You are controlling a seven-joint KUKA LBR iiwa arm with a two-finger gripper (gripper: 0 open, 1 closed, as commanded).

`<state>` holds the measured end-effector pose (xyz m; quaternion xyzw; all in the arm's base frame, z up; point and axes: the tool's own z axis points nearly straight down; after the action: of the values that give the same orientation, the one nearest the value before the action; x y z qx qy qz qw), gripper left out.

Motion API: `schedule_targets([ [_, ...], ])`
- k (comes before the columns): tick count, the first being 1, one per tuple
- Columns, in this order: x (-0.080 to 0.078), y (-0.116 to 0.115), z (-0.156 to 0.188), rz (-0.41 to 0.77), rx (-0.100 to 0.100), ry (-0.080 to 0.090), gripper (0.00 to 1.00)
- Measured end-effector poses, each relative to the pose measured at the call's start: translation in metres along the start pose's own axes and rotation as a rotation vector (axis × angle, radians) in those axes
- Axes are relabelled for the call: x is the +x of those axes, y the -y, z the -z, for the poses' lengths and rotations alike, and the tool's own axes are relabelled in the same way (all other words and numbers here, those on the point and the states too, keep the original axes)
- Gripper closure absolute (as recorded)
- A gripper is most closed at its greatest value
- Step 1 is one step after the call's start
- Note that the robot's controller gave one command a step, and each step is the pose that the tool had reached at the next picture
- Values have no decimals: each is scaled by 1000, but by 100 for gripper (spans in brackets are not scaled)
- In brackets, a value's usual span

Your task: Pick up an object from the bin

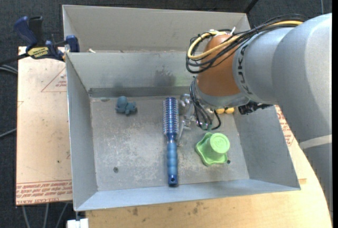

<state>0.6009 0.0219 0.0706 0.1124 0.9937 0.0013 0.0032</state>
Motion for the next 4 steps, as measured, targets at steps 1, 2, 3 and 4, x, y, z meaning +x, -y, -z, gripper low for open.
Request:
schedule_targets([
  [1, -21, 34, 43, -78, 2, 2, 0],
  [2, 7, -24, 21, -58, 2, -7, 0],
  [3, 88, 32, 94, -4, 3, -4, 0],
  [4, 77, 85, -4, -56, 5, -9, 0],
])
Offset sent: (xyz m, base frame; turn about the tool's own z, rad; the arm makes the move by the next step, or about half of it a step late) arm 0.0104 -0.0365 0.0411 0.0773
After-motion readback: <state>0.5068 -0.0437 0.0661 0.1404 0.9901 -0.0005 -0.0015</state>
